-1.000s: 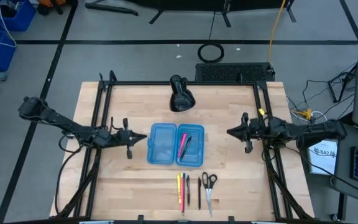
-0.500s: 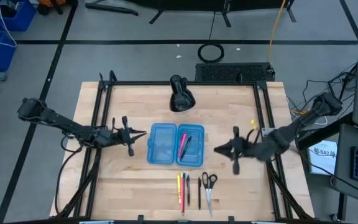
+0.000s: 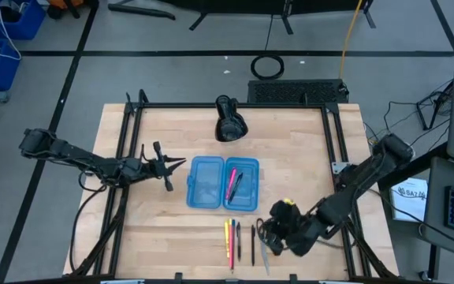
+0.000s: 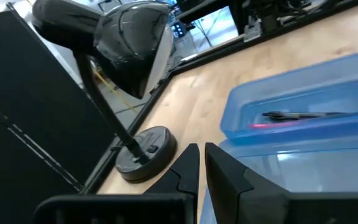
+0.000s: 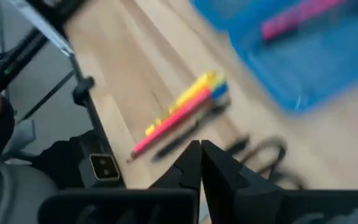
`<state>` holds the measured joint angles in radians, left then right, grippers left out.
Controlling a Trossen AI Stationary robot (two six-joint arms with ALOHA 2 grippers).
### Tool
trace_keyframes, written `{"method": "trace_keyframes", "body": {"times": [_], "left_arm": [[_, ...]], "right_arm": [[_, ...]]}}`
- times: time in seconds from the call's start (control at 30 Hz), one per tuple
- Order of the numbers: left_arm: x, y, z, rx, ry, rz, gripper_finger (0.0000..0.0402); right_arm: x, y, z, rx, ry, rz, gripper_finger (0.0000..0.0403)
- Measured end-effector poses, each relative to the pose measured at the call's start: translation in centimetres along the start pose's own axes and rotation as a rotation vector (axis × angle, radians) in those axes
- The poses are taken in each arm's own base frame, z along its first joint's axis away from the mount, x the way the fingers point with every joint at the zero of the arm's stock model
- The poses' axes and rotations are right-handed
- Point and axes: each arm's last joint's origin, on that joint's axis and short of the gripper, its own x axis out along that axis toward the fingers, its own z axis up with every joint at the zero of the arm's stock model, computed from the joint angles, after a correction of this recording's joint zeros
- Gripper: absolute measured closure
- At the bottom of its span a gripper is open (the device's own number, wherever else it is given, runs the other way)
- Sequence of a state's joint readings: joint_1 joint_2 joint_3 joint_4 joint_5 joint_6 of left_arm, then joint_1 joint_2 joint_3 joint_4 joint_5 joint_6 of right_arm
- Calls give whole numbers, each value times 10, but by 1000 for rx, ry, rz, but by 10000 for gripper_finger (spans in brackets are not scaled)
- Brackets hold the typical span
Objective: Pick & place school supplies into a supply box
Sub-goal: Put the black scissors into the blue supply box
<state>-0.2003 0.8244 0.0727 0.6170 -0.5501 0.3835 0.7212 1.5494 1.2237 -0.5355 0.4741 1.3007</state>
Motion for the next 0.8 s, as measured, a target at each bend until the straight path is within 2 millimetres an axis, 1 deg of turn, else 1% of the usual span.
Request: {"method": "trace_keyframes", "body": {"times": [0.1,0.17,0.27,0.4,0.5,0.6,0.73,0.8], "left_arm": [[1,2,0,-3,-3,13,369],[2,4,0,-6,-1,23,369],[3,6,-1,-1,8,35,369],[4,8,-4,17,27,46,369],[4,9,-5,-7,37,51,369],[5,9,-6,-44,44,52,369],[5,8,-7,-61,59,46,369],[4,8,-7,-62,57,46,369]], "right_arm": [[17,-4,-16,156,46,-58,401],[27,-10,-23,248,50,-114,402],[44,-15,-25,330,36,-176,401],[61,-18,-19,357,17,-191,386],[70,-22,-11,379,49,-203,361],[78,-27,-5,436,137,-228,323],[82,-32,0,544,280,-258,265],[82,-34,2,595,309,-279,243]]}}
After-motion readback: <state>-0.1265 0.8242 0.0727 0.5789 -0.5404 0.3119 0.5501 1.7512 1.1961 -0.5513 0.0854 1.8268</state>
